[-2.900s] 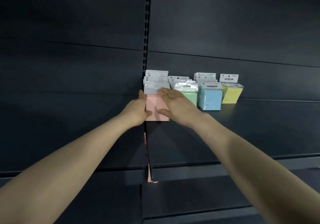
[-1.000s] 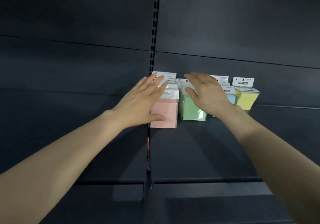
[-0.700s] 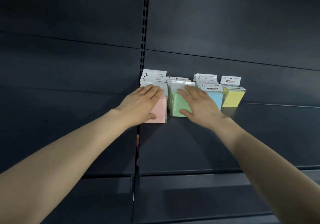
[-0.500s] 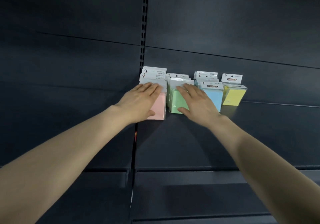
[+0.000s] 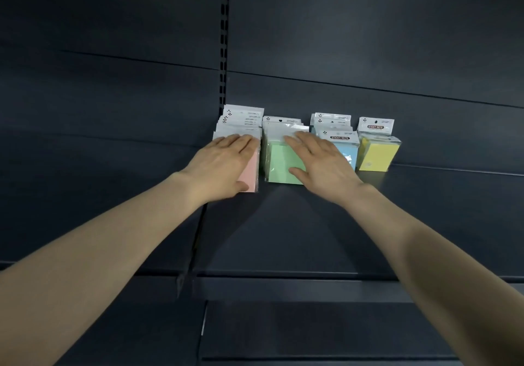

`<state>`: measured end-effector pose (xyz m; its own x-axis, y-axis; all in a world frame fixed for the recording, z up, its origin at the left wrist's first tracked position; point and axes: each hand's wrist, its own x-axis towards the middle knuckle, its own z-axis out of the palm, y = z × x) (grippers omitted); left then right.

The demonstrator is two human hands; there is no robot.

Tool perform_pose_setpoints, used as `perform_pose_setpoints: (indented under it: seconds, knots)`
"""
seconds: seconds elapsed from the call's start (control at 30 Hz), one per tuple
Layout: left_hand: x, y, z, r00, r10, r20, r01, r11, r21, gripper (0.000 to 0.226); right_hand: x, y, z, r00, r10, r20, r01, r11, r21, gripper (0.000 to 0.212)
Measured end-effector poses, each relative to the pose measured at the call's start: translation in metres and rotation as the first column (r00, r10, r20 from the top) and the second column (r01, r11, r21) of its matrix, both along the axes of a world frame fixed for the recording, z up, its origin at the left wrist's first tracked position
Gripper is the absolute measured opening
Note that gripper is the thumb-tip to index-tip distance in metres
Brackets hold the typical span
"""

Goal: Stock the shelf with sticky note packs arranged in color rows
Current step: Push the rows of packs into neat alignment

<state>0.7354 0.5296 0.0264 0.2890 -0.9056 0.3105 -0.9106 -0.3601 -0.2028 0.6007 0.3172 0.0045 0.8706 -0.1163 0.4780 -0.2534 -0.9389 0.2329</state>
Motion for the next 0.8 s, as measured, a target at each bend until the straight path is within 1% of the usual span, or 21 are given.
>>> perform_pose_setpoints:
  seconds: [0.1, 0.2, 0.33, 0.53, 0.67, 0.8]
  knots:
    - [-0.005, -0.003, 0.002, 1.0, 0.004, 0.0, -0.004, 1.0, -0.024, 0.09, -0.012, -0.011, 0.004, 0.993, -0.023, 0.112, 0.026, 0.999, -0.023, 0.058]
    - [-0.011, -0.014, 0.003, 0.999, -0.019, 0.035, 0.022, 0.997, -0.069, 0.08, -0.028, -0.026, 0.003, 0.978, -0.134, 0.159, 0.139, 0.99, -0.022, 0.057]
    - [-0.024, -0.039, 0.003, 0.995, -0.063, 0.083, 0.069, 0.996, -0.061, 0.07, -0.042, -0.042, -0.004, 0.965, -0.244, 0.096, 0.241, 0.97, 0.037, 0.061]
    - [-0.032, -0.064, -0.008, 0.991, -0.069, 0.114, 0.07, 0.998, -0.002, 0.063, -0.045, -0.049, -0.011, 0.972, -0.234, 0.025, 0.232, 0.969, 0.085, 0.066]
    - [-0.03, -0.067, -0.011, 0.991, -0.073, 0.117, 0.075, 0.997, -0.013, 0.062, -0.046, -0.051, -0.01, 0.975, -0.221, 0.032, 0.218, 0.973, 0.07, 0.067]
    - [-0.031, -0.067, -0.012, 0.987, -0.079, 0.139, 0.083, 0.996, -0.023, 0.063, -0.048, -0.049, -0.009, 0.973, -0.225, 0.056, 0.225, 0.974, 0.005, 0.068]
